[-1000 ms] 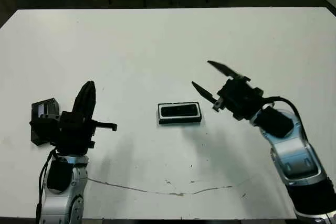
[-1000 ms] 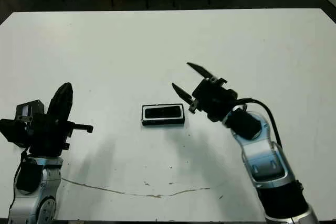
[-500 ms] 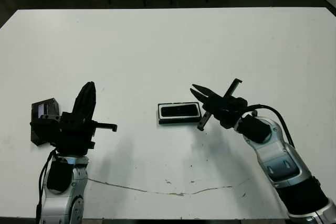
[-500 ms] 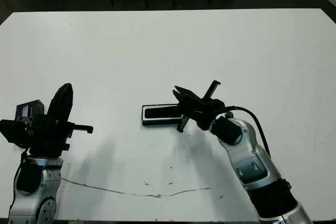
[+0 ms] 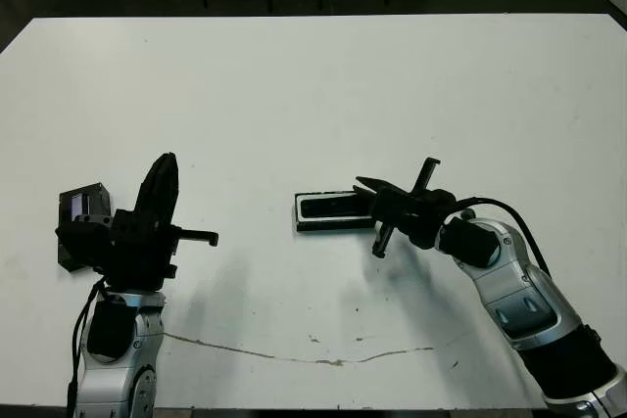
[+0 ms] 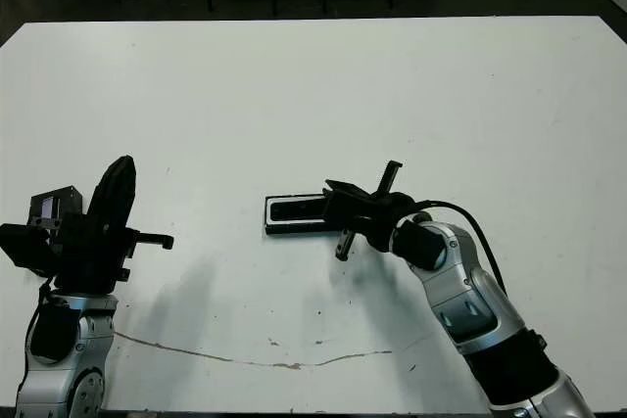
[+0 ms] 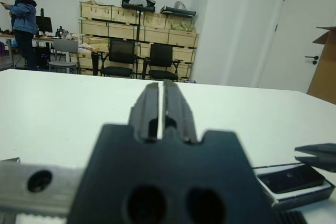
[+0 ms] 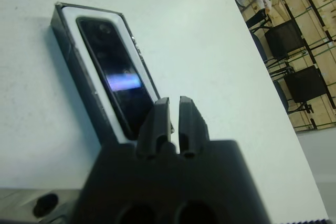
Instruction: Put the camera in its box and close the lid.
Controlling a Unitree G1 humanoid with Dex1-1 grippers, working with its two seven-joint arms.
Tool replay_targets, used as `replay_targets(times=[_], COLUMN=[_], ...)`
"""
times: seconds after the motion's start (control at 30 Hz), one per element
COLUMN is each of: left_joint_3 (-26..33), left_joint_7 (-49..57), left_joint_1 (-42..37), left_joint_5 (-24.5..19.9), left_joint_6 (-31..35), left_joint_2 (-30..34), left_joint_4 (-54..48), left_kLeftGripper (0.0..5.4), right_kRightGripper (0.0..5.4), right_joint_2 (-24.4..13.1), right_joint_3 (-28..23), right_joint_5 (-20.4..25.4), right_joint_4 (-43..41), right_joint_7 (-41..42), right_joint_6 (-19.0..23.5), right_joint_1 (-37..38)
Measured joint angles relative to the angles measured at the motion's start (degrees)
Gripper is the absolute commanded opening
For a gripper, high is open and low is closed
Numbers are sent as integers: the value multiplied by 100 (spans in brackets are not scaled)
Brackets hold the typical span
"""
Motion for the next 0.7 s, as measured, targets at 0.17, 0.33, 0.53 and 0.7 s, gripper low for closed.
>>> replay_targets(times=[0.17,0.33,0.53,0.7], left_joint_3=[0,4,3,21], left_joint_7=[-3,-14,-14,-26], left_joint_1=[0,-1,0,4], left_joint_5=[-15,-17,-70,-117], left_joint_6=[8,7,47,50], left_joint_2=[0,0,1,10], left_joint_4=[0,1,-21,-62], left_kLeftGripper=[0,0,0,0], right_kRightGripper=[2,2,2,2], right_joint_2=[-62,-89,-138,-51], right_joint_3=[20,88,142,-180], right_joint_5=[7,-131,-206,71], right_joint_4=[7,-73,-131,-167], right_joint_7=[70,108,139,-164], right_joint_6=[16,186,270,118], right_joint_1=[60,61,59,296])
